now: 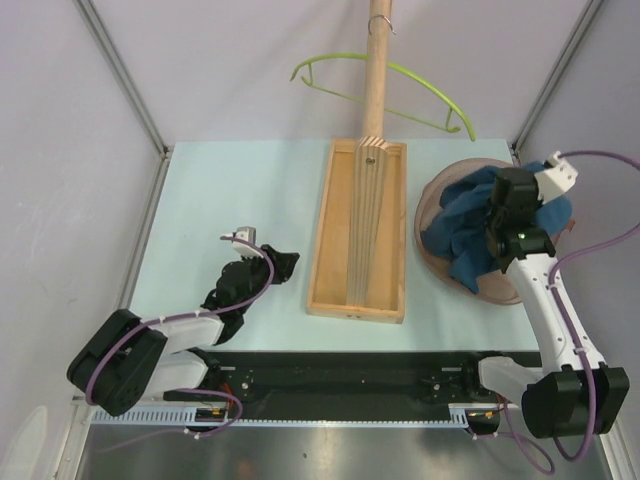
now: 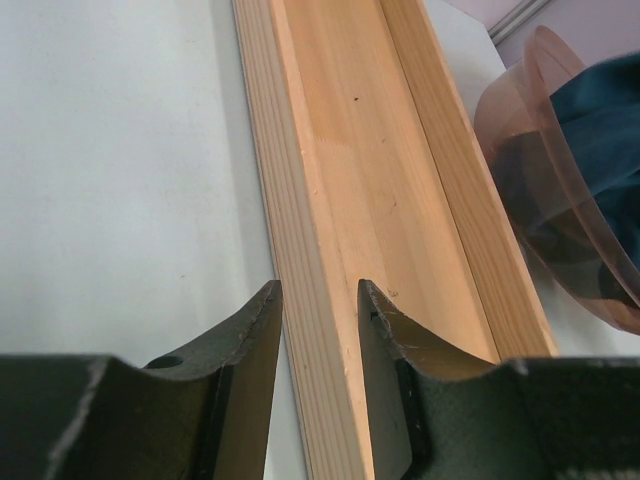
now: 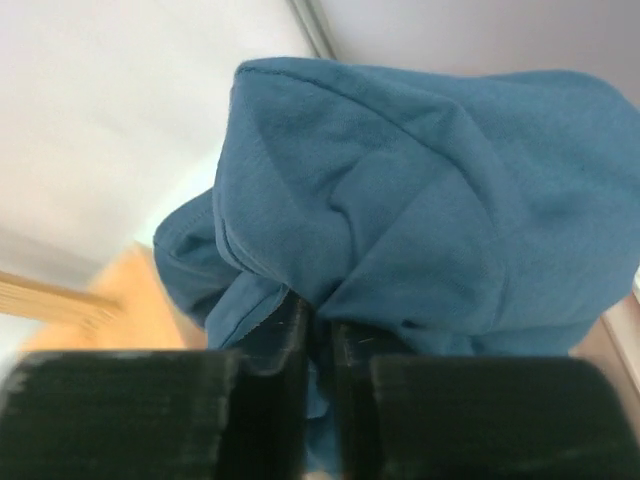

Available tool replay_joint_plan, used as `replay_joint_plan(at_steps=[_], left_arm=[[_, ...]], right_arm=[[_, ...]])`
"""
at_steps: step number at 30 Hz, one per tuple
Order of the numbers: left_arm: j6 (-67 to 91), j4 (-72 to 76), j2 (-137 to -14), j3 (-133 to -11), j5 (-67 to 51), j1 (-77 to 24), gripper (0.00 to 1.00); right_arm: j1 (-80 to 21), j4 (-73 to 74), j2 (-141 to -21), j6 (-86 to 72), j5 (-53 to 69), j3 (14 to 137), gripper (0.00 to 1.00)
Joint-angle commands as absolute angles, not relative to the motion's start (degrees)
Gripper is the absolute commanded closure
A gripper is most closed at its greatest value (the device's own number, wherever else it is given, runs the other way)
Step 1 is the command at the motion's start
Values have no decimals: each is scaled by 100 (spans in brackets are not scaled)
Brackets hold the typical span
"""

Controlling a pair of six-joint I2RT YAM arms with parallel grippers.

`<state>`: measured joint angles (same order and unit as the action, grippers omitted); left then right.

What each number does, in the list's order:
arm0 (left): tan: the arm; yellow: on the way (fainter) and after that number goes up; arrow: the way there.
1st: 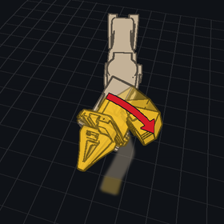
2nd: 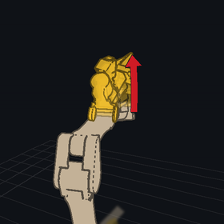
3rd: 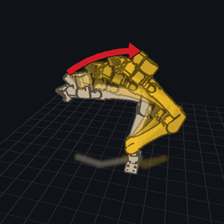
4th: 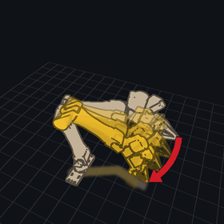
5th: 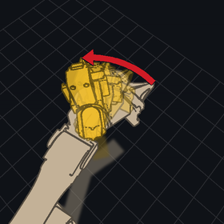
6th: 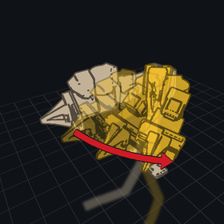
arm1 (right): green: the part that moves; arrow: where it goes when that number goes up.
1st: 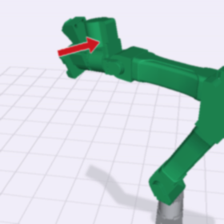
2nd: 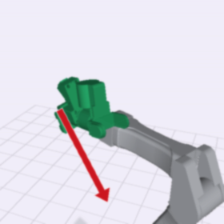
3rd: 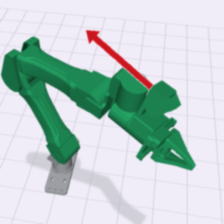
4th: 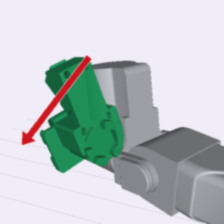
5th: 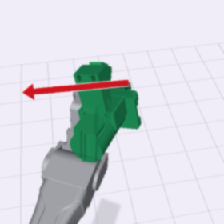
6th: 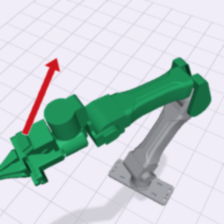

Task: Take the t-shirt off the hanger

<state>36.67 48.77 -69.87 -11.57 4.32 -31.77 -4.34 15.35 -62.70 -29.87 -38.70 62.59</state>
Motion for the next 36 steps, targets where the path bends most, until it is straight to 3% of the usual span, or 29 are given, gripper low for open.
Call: replay_joint_plan(at_steps=[1, 3, 4, 6, 7, 13, 19, 24, 28, 36], left_arm=[[3727, 5045, -6768, -1064, 413, -3226, 59], [3727, 5045, -6733, -1037, 413, -3226, 59], [3727, 5045, -6724, -1046, 404, -3226, 59], [3718, 5036, -6724, -1055, 404, -3226, 59], [3726, 5036, -6724, -1055, 404, -3226, 59], [3665, 4975, -6724, -1081, 378, -3226, 54], [3577, 4633, -6583, -1204, 273, -3252, 32], [3568, 3887, -5979, -1257, 106, -3322, 22], [3603, 3166, -5294, -1240, -360, -3384, 6], [4209, 1750, -2719, -475, -1176, -3445, 0]], right_arm=[[-387, 2391, -6179, -3930, -3816, 5435, 61], [-387, 2478, -6091, -3885, -3744, 5300, 48], [-378, 2713, -6039, -3859, -3718, 5343, 32], [-387, 2970, -5968, -3789, -3692, 5475, 23], [-413, 3119, -5855, -3753, -3613, 5589, 13], [-913, 3471, -5713, -3349, -2438, 5924, 2], [-2729, 3577, -5897, -3295, -1924, 5731, 0], [-3585, 3525, -5705, -3778, -1750, 5239, 0], [-4121, 3305, -5336, -4148, -1468, 4555, 0], [-5026, 2806, -3992, -5069, -1581, 3429, 0]])
